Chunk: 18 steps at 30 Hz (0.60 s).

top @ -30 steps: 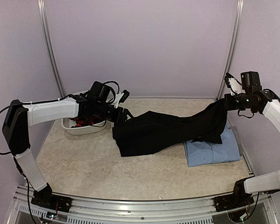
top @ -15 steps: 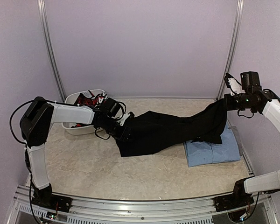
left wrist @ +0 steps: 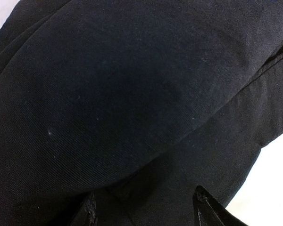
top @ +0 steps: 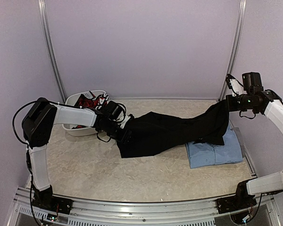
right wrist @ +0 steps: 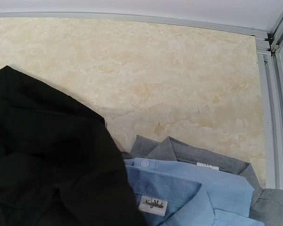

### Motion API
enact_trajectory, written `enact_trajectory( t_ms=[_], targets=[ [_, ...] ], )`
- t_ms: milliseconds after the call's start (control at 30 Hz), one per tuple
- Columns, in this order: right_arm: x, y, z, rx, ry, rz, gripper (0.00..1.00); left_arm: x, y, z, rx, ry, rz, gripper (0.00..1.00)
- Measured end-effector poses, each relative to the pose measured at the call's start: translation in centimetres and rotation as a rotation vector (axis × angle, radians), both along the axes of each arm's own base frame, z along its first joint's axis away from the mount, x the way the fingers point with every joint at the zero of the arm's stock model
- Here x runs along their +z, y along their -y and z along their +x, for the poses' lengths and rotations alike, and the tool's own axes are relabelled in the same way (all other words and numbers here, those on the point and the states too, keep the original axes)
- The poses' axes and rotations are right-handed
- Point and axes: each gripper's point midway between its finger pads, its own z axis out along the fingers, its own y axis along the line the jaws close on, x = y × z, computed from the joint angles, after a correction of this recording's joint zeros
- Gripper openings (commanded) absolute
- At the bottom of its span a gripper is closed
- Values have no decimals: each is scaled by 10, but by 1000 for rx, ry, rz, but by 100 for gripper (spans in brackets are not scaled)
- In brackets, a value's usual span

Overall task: Fold and stack the long sleeve shirts
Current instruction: Flatten out the crumpled shirt at the center of the board.

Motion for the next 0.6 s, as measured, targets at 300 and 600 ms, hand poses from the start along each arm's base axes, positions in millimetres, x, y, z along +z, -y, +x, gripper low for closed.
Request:
enact_trajectory(
  t_ms=[300, 600],
  targets=[
    [0, -1, 0, 3, -1, 2, 0, -5, -4, 9, 34, 87, 36, 69],
    [-1, -1, 0, 4, -2, 2, 0, 6, 6, 10, -1, 90, -41, 69]
  ],
)
